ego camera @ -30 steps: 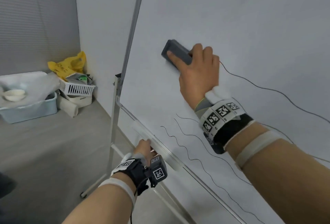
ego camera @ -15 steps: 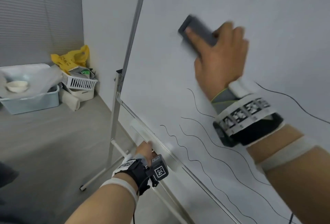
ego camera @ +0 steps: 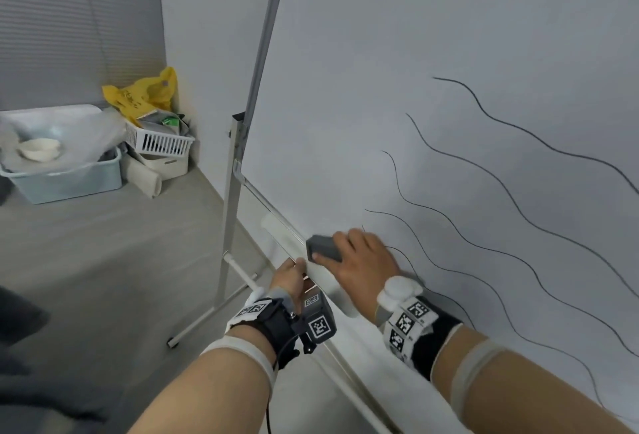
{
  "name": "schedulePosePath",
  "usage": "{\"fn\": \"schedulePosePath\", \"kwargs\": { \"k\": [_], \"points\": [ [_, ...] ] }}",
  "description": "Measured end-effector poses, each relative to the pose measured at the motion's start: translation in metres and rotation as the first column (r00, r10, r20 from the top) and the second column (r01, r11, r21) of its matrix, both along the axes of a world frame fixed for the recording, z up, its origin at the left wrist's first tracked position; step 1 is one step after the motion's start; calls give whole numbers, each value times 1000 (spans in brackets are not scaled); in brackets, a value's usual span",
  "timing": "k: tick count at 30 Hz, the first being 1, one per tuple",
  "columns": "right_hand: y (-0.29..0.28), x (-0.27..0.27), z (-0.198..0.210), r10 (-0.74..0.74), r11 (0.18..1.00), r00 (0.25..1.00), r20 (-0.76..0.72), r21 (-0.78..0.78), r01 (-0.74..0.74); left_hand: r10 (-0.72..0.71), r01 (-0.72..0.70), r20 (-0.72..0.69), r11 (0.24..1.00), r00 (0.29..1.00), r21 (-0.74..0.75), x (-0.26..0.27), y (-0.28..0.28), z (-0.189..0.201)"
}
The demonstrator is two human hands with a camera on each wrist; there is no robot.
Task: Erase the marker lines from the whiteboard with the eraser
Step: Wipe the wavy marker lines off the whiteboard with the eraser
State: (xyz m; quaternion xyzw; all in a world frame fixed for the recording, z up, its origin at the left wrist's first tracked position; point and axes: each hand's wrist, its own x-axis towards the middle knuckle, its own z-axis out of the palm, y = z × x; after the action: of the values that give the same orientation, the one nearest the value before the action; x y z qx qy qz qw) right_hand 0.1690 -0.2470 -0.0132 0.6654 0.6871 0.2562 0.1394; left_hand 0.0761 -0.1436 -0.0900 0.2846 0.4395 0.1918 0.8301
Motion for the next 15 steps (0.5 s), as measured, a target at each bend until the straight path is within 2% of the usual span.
{"fn": "schedulePosePath", "kwargs": {
  "k": [3,6,8,9,10,12,15],
  "points": [
    [13,5,68,-31,958,999,30,286,21,1,-2,-30,1000,1000,-28,0,-2,3],
    [23,13,165,-153,783,987,39,615,97,-6,3,-75,1000,997,-30,3,-4,6],
    [22,20,213,-203,673,979,12,728,131,-20,18,-104,1000,994,-23,6,-5,9],
    [21,22,225,-221,634,975,5,761,140,-29,28,-122,1000,992,-11,8,-5,10],
    [22,22,226,-229,614,973,3,776,142,-34,36,-154,999,988,10,10,-5,9],
    [24,21,201,-210,659,977,30,742,119,-46,60,-199,996,979,65,11,-4,9],
    [16,17,114,-146,870,987,70,484,95,-38,62,-202,992,979,114,12,-4,10]
  ]
}}
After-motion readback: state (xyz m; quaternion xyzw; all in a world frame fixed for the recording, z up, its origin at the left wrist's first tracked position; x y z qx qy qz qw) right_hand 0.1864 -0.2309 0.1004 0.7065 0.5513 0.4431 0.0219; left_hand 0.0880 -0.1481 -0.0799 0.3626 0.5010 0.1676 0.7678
